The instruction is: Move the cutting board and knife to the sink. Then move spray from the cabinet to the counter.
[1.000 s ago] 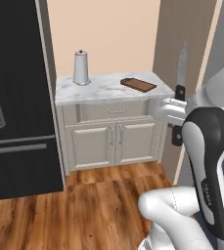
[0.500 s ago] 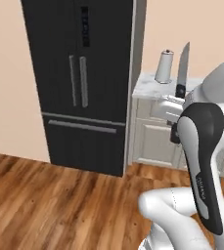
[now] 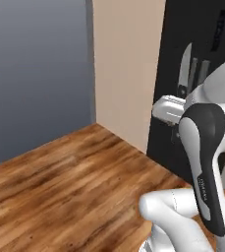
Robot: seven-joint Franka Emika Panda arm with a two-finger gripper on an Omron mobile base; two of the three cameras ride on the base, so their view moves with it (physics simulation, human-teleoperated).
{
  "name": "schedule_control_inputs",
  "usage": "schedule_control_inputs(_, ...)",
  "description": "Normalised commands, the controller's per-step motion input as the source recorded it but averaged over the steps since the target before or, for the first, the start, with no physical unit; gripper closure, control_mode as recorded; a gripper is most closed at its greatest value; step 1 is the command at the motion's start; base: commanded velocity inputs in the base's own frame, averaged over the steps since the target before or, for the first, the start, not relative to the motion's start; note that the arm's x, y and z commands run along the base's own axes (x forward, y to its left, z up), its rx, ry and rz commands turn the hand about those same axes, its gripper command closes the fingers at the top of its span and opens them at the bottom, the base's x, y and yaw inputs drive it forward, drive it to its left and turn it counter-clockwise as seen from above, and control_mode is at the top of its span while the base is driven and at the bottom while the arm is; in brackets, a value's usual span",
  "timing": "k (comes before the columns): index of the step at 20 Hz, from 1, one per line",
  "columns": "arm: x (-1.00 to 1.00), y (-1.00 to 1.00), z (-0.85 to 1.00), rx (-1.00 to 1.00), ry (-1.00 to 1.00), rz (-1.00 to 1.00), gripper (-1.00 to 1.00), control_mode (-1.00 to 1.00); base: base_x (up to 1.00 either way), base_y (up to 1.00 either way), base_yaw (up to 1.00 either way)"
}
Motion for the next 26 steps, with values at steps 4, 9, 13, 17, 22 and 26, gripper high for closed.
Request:
schedule_control_inputs(4, 0.0, 0.0, 0.0, 0.0, 0.0, 0.0, 1.0, 1.0, 0.0, 0.0, 1.0)
schedule_control_inputs(9, 0.0, 0.0, 0.0, 0.0, 0.0, 0.0, 1.0, 1.0, 0.0, 0.0, 1.0)
schedule_control_inputs(13, 0.0, 0.0, 0.0, 0.0, 0.0, 0.0, 1.0, 1.0, 0.0, 0.0, 1.0)
schedule_control_inputs(17, 0.0, 0.0, 0.0, 0.0, 0.0, 0.0, 1.0, 1.0, 0.0, 0.0, 1.0)
schedule_control_inputs(22, 0.0, 0.0, 0.0, 0.0, 0.0, 0.0, 1.0, 1.0, 0.03, 0.0, 1.0)
schedule_control_inputs(26, 0.0, 0.0, 0.0, 0.0, 0.0, 0.0, 1.0, 1.0, 0.0, 0.0, 1.0)
